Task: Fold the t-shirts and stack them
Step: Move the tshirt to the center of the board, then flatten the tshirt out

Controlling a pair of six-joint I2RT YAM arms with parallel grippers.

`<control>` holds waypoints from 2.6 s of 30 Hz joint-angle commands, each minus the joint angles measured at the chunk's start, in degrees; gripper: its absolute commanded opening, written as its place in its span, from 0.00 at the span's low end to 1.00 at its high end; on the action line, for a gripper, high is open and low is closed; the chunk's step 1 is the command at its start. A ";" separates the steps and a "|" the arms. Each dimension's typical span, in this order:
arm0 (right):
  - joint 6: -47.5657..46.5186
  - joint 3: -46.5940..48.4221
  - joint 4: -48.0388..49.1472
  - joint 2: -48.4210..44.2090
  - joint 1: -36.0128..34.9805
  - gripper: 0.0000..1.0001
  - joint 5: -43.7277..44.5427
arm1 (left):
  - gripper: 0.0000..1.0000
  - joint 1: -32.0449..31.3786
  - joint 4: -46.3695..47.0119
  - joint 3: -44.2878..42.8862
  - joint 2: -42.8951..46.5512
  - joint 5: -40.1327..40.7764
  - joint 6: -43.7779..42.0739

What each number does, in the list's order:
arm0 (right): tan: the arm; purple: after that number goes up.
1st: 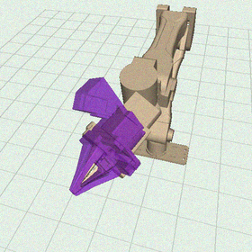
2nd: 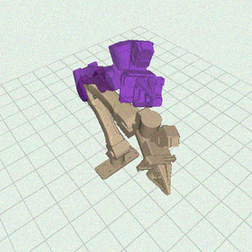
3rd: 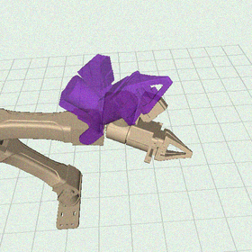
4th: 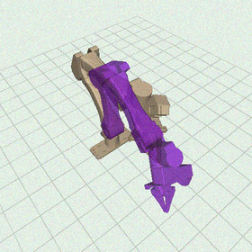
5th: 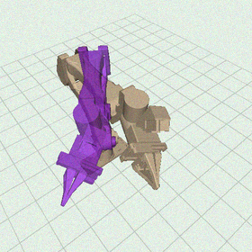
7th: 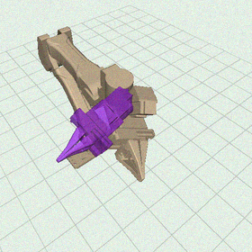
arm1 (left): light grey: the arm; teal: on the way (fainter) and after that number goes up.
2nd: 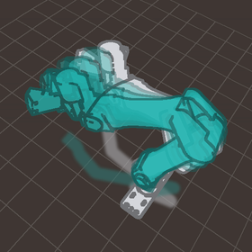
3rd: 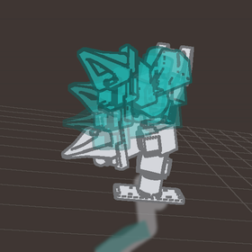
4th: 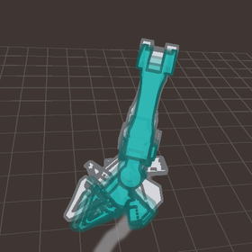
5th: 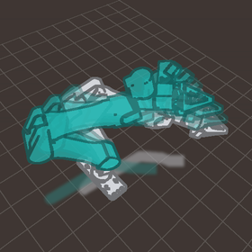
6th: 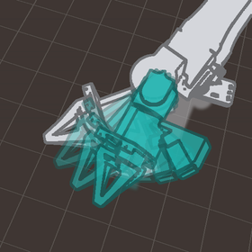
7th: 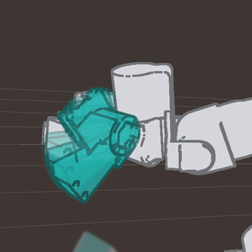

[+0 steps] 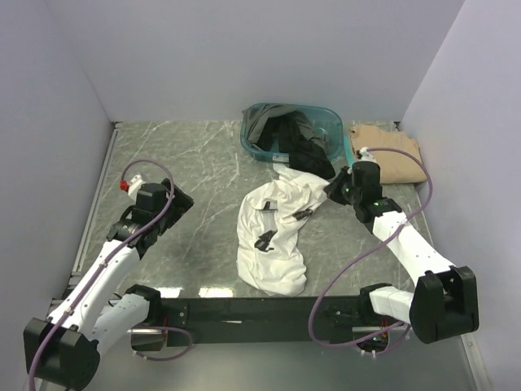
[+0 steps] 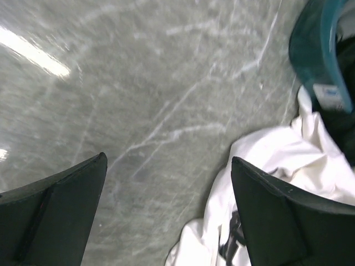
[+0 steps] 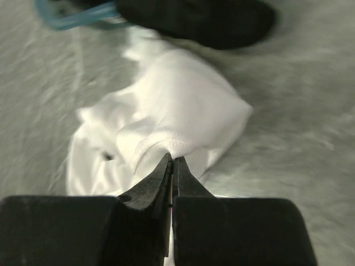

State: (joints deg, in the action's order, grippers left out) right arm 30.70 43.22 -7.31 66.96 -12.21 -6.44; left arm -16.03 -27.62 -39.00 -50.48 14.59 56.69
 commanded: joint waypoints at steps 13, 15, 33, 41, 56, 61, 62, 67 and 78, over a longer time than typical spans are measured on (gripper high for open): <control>6.66 -4.46 -12.13 -11.23 6.32 0.51 28.42 | 0.99 -17.45 9.94 11.14 -0.92 -13.27 1.76; 3.60 -4.46 -10.80 -14.39 6.32 0.80 26.05 | 1.00 -18.94 11.62 11.67 -2.69 -13.53 2.20; -18.04 17.58 -5.17 11.07 -13.36 0.84 17.96 | 0.56 -32.13 20.50 2.27 -29.93 -13.45 0.88; -19.80 29.10 -10.87 28.37 -17.85 0.80 24.34 | 0.01 -34.24 4.70 -3.53 -30.65 5.66 6.41; -9.44 13.04 -16.24 13.73 -19.08 0.79 32.37 | 0.01 -20.46 -16.51 -4.59 -12.81 25.31 12.05; -7.59 8.46 -15.37 9.16 -16.54 0.79 27.72 | 0.01 -14.91 -11.77 -5.47 -10.25 25.05 6.51; -6.54 7.94 -15.63 9.07 -15.75 0.79 26.58 | 0.01 -14.47 -11.32 -5.73 -10.25 25.05 6.25; -9.51 4.60 -12.39 7.14 -15.47 0.75 15.62 | 0.01 -13.15 -8.69 -6.00 -11.31 22.42 3.43; -10.75 -2.97 -10.44 -1.04 -22.76 0.72 9.50 | 0.01 -12.80 -7.72 -6.00 -13.24 21.54 3.61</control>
State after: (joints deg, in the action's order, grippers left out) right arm 19.92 41.67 -19.11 67.53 -32.32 3.62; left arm -29.26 -37.21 -42.83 -63.70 36.64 60.80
